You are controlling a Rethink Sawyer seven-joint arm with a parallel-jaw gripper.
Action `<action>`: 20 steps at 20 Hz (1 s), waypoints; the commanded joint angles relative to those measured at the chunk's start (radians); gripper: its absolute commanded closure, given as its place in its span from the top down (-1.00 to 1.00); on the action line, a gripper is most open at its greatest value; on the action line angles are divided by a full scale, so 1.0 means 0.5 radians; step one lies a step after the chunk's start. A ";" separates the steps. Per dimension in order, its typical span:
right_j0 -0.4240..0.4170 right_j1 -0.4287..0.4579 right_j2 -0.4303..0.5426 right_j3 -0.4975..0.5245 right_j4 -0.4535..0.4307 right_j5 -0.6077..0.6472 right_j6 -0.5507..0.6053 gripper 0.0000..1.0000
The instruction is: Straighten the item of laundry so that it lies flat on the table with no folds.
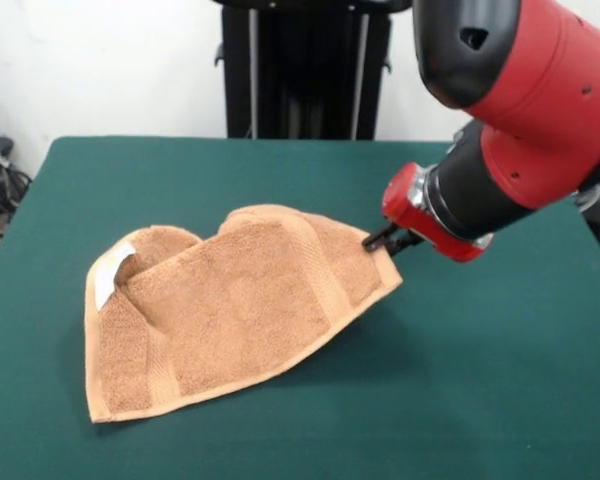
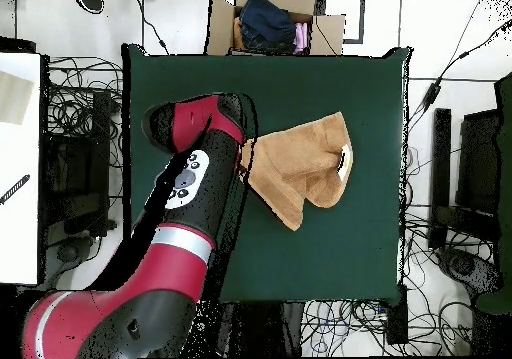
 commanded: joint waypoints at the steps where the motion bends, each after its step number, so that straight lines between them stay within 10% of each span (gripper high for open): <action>1: -0.029 0.128 0.024 -0.132 0.120 0.190 0.698 -1.00; 20: 0.022 0.419 -0.084 -0.567 0.211 0.436 0.975 -1.00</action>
